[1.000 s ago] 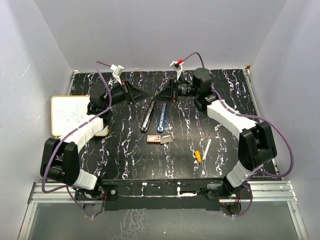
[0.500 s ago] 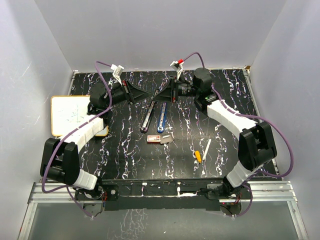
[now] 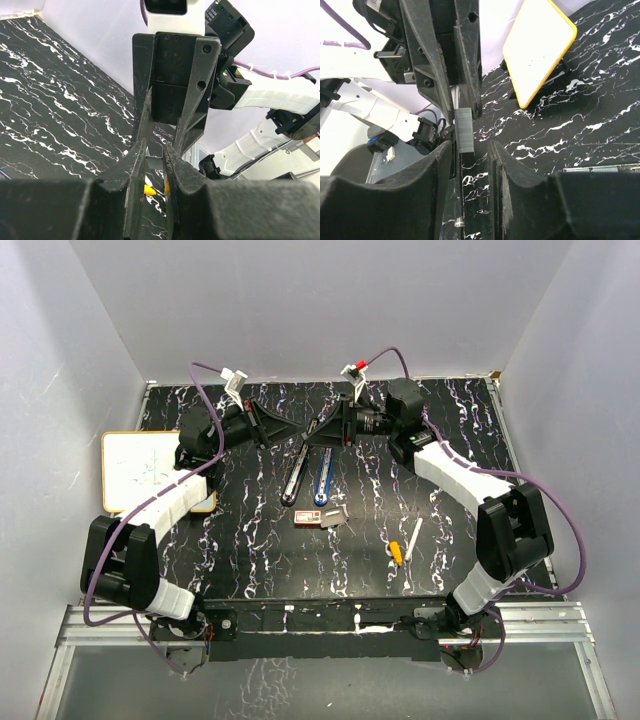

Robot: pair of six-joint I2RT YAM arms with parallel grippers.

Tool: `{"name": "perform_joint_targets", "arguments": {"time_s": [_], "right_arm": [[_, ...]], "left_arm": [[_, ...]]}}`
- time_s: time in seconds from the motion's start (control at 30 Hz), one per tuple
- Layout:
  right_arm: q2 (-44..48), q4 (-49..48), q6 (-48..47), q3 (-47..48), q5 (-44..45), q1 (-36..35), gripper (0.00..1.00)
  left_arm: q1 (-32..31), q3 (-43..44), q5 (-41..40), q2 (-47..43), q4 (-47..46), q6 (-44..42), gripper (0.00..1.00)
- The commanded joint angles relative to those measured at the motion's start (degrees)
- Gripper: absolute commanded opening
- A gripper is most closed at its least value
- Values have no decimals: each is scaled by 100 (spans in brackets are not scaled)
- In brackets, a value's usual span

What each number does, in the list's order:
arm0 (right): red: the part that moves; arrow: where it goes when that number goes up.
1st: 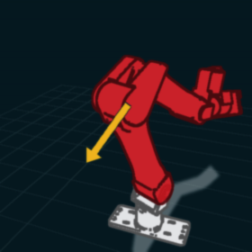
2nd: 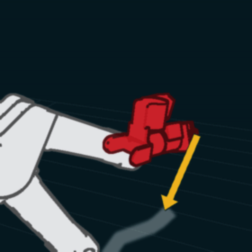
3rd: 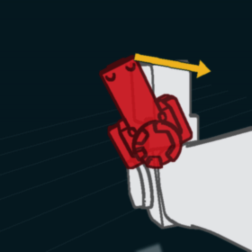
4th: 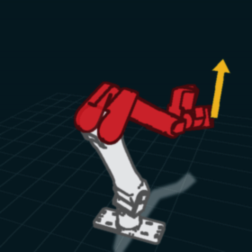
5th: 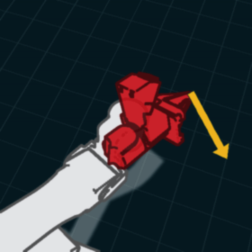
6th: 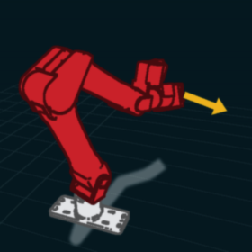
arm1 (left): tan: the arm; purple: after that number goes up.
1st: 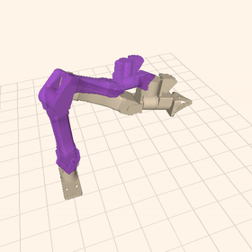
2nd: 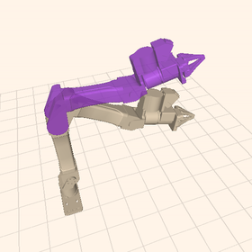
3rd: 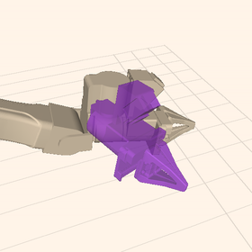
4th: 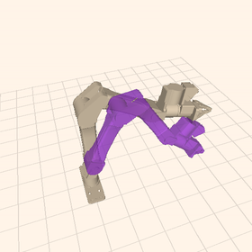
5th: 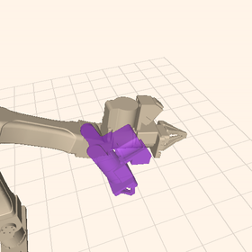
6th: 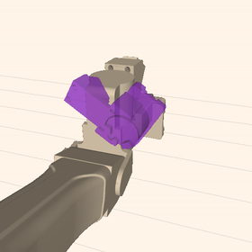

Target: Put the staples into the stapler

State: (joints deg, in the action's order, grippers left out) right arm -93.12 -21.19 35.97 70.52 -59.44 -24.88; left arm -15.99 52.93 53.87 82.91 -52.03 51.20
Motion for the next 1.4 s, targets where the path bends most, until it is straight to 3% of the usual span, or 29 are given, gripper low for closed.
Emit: {"name": "perform_joint_targets", "arguments": {"time_s": [0.0, 0.23, 0.37, 0.47, 0.83, 1.37], "right_arm": [[242, -192, -150, -165, 96, 153, 40], [706, 125, -559, -417, 208, 700, 45], [932, 744, -936, -417, 631, 1223, 45], [1058, 1207, -1384, -450, 956, 1624, 44], [959, 1701, -2141, -1215, 932, 3229, 44], [1295, 1490, -2823, -1906, 1280, 3447, 44]], "left_arm": [[-23, 203, 27, -299, 179, -436, 0], [-142, 920, -688, -298, 3106, -2477, 0], [-617, 1298, -1695, -172, 4460, -3496, 0], [-914, 1482, -2531, 18, 5060, -3785, 0], [-1853, 2229, -4383, 1029, 6099, -4067, 0], [-2629, 2794, -5481, 1908, 6608, -3980, 0]]}}
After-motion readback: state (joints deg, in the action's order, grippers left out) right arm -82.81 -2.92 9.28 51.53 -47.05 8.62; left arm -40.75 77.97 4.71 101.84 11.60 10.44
